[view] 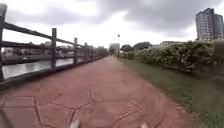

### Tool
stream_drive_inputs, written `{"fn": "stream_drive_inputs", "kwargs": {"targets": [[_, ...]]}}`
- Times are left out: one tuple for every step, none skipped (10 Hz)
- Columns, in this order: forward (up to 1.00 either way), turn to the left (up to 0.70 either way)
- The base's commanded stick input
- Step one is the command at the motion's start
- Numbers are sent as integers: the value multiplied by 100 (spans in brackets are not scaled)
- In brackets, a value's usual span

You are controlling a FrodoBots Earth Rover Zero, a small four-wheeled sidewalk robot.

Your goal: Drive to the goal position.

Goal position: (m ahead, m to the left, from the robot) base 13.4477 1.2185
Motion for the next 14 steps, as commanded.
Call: {"fn": "stream_drive_inputs", "kwargs": {"targets": [[70, 0], [70, 0], [70, 0], [70, 0], [70, 0], [70, 0], [70, 0], [70, 0], [70, 0], [70, 0], [70, 0], [70, 0], [70, 0], [70, 0]]}}
